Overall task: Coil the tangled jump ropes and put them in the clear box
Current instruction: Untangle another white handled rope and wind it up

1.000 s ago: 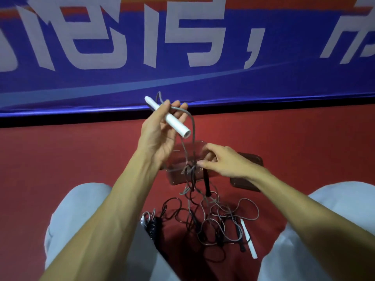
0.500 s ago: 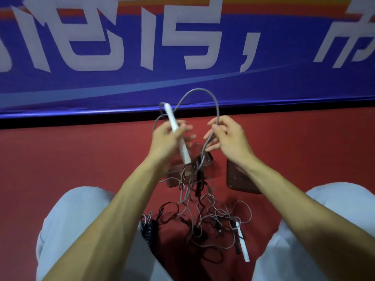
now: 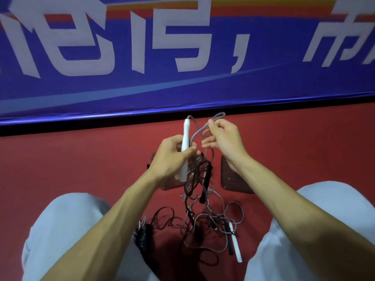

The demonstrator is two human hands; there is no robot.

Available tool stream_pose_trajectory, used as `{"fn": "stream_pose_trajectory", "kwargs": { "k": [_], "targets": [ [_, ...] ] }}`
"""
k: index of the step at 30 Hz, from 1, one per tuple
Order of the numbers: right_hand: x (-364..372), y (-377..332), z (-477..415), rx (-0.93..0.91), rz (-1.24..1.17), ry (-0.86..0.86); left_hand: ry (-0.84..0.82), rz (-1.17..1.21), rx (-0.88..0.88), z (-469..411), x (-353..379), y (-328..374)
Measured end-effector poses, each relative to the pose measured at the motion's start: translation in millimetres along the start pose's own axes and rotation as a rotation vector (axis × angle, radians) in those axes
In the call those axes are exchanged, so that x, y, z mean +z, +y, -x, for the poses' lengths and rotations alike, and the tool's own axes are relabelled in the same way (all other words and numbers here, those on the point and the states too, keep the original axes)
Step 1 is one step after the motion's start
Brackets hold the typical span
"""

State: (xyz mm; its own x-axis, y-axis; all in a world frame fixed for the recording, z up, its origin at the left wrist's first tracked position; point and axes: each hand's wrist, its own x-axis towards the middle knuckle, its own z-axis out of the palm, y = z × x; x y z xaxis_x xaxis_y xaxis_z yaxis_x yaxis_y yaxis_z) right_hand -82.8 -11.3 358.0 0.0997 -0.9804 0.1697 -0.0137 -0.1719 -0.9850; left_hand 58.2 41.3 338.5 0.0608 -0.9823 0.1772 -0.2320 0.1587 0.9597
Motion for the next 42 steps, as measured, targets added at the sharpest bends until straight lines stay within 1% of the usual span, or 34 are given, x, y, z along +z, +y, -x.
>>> {"fn": "stream_pose_trajectory", "kwargs": {
  "k": [1,3,5,7,8,10,12,13,15,17,20,25,27,28,30,32,33,35,37,40,42],
  "targets": [
    [0.0,3.8,0.4,0.008,0.100,-0.049,0.027,0.024,-0.009,-0.2,-1.6,0.2],
    [-0.5,12.1,2.7,0.007,0.307,-0.239,0.082,0.080,-0.026,-1.3,-5.9,0.8],
    [-3.1,17.0,6.2,-0.063,0.587,-0.424,0.139,0.128,-0.047,-1.8,-10.0,2.6],
    [-7.0,18.9,6.7,-0.141,0.809,-0.490,0.206,0.134,-0.059,-2.4,-14.2,4.6],
    [-8.9,19.8,6.3,-0.174,0.854,-0.498,0.253,0.127,-0.063,-3.3,-16.4,4.8],
    [-12.1,18.3,6.8,-0.234,0.798,-0.507,0.363,0.149,-0.086,-7.2,-23.6,2.0],
    [-14.3,13.3,9.0,-0.273,0.692,-0.557,0.464,0.262,-0.124,-11.4,-31.2,-0.9],
    [-14.9,9.4,11.1,-0.302,0.689,-0.604,0.507,0.326,-0.141,-13.2,-35.0,-1.6],
    [-16.0,4.3,15.3,-0.363,0.757,-0.697,0.562,0.437,-0.142,-14.3,-40.5,1.9],
    [-20.1,7.3,16.4,-0.384,0.873,-0.760,0.589,0.535,-0.114,-14.3,-45.3,7.8],
    [-26.6,20.0,11.7,-0.313,1.040,-0.812,0.635,0.650,-0.097,-13.6,-51.6,13.8],
    [-30.5,25.6,8.5,-0.133,1.279,-0.847,0.630,0.840,-0.009,-11.4,-56.8,27.1],
    [-29.4,29.3,7.7,-0.051,1.258,-0.853,0.576,0.879,0.013,-9.9,-54.8,32.5],
    [-27.6,29.3,7.1,-0.053,1.217,-0.833,0.528,0.860,0.013,-8.7,-50.3,33.9],
    [-22.0,27.3,5.7,-0.150,1.142,-0.740,0.432,0.819,-0.005,-5.2,-35.6,34.0],
    [-13.2,24.6,8.2,-0.246,0.994,-0.665,0.371,0.850,-0.038,-3.4,-22.6,33.2],
    [-8.5,24.4,10.8,-0.261,0.915,-0.673,0.358,0.884,-0.047,-3.7,-19.7,33.1],
    [-0.1,29.7,15.5,-0.213,0.812,-0.728,0.352,0.953,-0.046,-6.5,-20.3,32.9],
    [6.0,37.2,17.4,-0.184,0.792,-0.729,0.377,1.012,-0.054,-9.1,-24.2,31.7],
    [10.4,41.0,16.2,-0.151,0.754,-0.605,0.411,1.086,-0.051,-11.8,-29.3,30.6],
    [12.3,31.9,15.4,-0.113,0.573,-0.472,0.413,1.075,-0.033,-13.8,-33.0,27.7]
  ]
}}
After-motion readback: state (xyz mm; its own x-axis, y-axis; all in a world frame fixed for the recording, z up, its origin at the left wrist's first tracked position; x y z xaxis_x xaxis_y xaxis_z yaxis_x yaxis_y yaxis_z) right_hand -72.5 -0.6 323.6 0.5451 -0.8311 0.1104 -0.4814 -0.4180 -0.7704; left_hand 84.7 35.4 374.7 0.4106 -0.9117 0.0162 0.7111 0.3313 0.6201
